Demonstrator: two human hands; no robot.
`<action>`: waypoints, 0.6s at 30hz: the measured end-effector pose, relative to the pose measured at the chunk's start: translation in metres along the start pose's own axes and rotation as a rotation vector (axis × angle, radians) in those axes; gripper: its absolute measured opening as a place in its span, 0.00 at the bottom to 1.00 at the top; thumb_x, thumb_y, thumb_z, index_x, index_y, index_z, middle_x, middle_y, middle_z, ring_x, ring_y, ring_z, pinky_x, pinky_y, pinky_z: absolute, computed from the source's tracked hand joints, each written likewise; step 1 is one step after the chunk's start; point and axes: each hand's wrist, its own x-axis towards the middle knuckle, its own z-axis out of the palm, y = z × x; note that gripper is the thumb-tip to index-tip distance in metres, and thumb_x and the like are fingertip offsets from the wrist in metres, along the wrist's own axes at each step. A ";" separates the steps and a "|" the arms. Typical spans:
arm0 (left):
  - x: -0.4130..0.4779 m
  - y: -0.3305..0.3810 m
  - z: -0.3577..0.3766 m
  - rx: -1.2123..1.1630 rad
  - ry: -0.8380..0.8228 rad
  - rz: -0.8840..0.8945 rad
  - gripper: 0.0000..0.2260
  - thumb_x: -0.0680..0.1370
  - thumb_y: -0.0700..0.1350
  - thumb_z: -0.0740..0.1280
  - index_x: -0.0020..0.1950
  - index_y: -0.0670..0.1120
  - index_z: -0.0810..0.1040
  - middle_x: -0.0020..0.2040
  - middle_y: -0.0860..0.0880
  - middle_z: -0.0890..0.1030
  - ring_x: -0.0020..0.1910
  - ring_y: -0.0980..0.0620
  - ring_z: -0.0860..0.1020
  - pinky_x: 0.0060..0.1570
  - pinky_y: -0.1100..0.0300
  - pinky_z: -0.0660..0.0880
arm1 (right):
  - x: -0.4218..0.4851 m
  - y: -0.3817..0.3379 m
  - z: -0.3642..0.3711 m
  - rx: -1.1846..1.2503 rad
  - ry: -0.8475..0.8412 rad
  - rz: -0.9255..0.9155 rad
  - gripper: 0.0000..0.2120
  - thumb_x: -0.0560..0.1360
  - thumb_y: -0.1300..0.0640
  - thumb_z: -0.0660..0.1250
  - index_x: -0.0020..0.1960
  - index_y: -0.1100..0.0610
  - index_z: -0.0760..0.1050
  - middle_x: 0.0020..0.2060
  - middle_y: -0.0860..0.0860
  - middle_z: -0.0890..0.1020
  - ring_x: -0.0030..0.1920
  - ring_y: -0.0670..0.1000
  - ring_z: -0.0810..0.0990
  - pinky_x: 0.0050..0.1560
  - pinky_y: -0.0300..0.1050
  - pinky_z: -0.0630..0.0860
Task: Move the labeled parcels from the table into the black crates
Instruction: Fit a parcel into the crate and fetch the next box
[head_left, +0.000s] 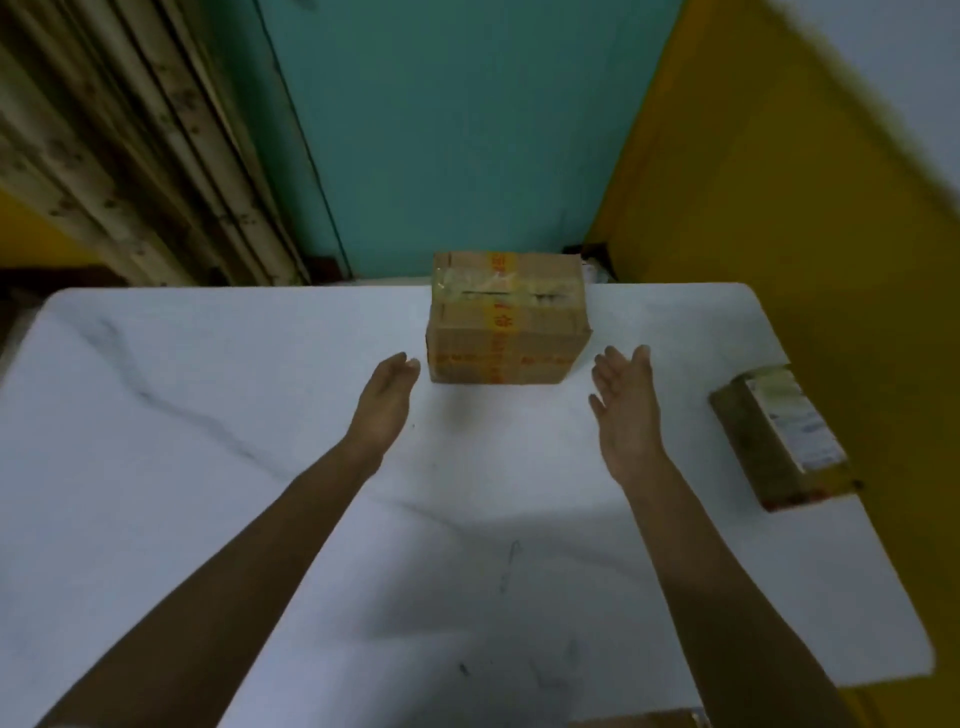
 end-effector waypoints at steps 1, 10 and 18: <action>0.004 0.004 0.010 0.002 0.025 0.002 0.23 0.81 0.55 0.58 0.75 0.49 0.62 0.74 0.49 0.65 0.71 0.48 0.65 0.68 0.53 0.65 | 0.015 -0.004 -0.002 -0.031 -0.016 0.006 0.31 0.82 0.39 0.44 0.77 0.57 0.57 0.76 0.53 0.62 0.75 0.50 0.61 0.75 0.49 0.55; 0.034 0.035 0.051 -0.069 0.142 0.020 0.22 0.80 0.53 0.60 0.74 0.50 0.64 0.67 0.54 0.70 0.64 0.53 0.70 0.63 0.55 0.69 | 0.084 -0.009 0.005 -0.274 -0.142 0.061 0.12 0.81 0.43 0.56 0.59 0.45 0.74 0.48 0.37 0.77 0.46 0.34 0.74 0.41 0.33 0.66; 0.005 0.032 0.023 -0.169 0.172 -0.009 0.14 0.80 0.59 0.58 0.53 0.50 0.73 0.59 0.47 0.76 0.57 0.47 0.75 0.49 0.55 0.73 | 0.052 0.001 0.013 -0.249 -0.140 0.090 0.29 0.78 0.36 0.54 0.71 0.53 0.70 0.66 0.52 0.75 0.67 0.54 0.73 0.69 0.56 0.68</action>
